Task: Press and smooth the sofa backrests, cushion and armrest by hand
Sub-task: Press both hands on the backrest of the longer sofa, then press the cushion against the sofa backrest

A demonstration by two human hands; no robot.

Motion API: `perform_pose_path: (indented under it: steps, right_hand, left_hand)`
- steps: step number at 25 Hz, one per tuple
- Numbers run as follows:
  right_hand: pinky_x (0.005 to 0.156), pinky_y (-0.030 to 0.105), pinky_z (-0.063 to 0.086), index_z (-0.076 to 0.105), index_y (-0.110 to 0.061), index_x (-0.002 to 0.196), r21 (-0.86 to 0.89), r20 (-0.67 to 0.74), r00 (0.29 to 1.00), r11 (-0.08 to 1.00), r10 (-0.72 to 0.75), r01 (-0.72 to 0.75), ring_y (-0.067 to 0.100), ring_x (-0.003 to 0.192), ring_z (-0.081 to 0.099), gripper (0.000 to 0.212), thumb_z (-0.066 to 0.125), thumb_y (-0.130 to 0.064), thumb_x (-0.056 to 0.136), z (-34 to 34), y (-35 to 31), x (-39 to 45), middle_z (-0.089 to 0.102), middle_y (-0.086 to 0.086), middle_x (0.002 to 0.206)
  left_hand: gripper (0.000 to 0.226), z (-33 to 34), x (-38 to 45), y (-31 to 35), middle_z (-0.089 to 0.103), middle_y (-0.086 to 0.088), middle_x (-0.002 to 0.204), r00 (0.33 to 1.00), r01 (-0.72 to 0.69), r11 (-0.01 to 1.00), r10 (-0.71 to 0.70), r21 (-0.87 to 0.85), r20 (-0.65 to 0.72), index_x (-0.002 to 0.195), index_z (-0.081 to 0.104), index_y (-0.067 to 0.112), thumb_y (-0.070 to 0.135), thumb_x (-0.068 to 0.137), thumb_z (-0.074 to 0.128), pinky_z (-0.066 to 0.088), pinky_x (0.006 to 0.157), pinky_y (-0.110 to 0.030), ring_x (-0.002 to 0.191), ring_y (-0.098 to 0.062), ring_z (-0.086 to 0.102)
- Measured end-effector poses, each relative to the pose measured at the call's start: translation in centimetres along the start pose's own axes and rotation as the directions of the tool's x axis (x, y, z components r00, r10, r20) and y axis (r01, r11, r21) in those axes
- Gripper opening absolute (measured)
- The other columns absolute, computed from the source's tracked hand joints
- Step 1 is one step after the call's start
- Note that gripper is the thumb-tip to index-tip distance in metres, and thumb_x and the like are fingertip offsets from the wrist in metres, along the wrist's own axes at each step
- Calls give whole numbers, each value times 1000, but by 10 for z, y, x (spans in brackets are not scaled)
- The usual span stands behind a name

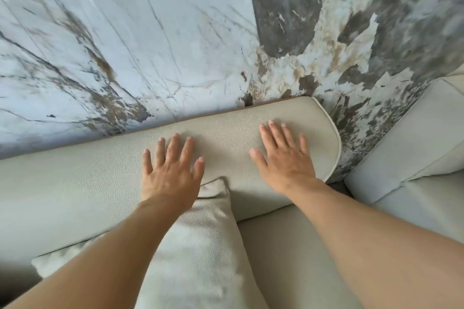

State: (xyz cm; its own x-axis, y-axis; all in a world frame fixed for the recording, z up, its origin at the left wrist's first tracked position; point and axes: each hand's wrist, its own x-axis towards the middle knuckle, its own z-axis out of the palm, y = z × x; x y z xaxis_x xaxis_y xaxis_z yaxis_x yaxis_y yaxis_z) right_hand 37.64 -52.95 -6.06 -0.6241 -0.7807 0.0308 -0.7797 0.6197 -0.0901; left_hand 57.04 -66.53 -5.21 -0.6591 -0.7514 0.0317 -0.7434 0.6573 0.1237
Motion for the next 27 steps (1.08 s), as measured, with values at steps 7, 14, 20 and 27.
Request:
perform_pose_path:
  steps: [7, 14, 20, 27]
  right_hand:
    - [116, 49, -12, -13, -34, 150, 29, 33, 996, 997, -77, 76, 16, 147, -17, 72, -5, -64, 85, -41, -89, -61, -19, -7, 161]
    - [116, 50, -11, -7, -34, 151, 28, 18, 991, 991, -135, 134, 16, 148, -14, 70, 6, -65, 90, -56, -194, -124, -15, -7, 162]
    - [116, 49, -9, -5, -36, 151, 26, 28, 983, 984, -179, 178, 15, 148, -13, 71, 9, -66, 90, -57, -321, -182, -14, -8, 162]
    - [117, 49, -8, -6, -35, 151, 2, 29, 964, 964, -265, 265, 15, 148, -14, 71, 4, -67, 88, -54, -493, -212, -14, -9, 162]
  left_hand:
    - [70, -60, -70, -62, -13, 4, 162, 999, 51, 996, -50, 78, -14, 149, -13, 35, 61, 85, -6, -13, 117, -47, 147, -22, -17]
    - [67, -96, -149, -170, -12, 5, 162, 993, 106, 989, -98, 103, -72, 149, -14, 34, 59, 87, -4, -11, 118, -47, 147, -22, -16]
    - [65, -126, -229, -297, -8, 5, 162, 977, 189, 980, -181, 62, -113, 150, -9, 33, 58, 91, 2, -12, 117, -46, 147, -21, -13]
    - [68, -154, -299, -473, -10, 5, 162, 942, 320, 946, -311, 57, -126, 150, -11, 34, 60, 88, -3, -12, 118, -47, 147, -21, -15]
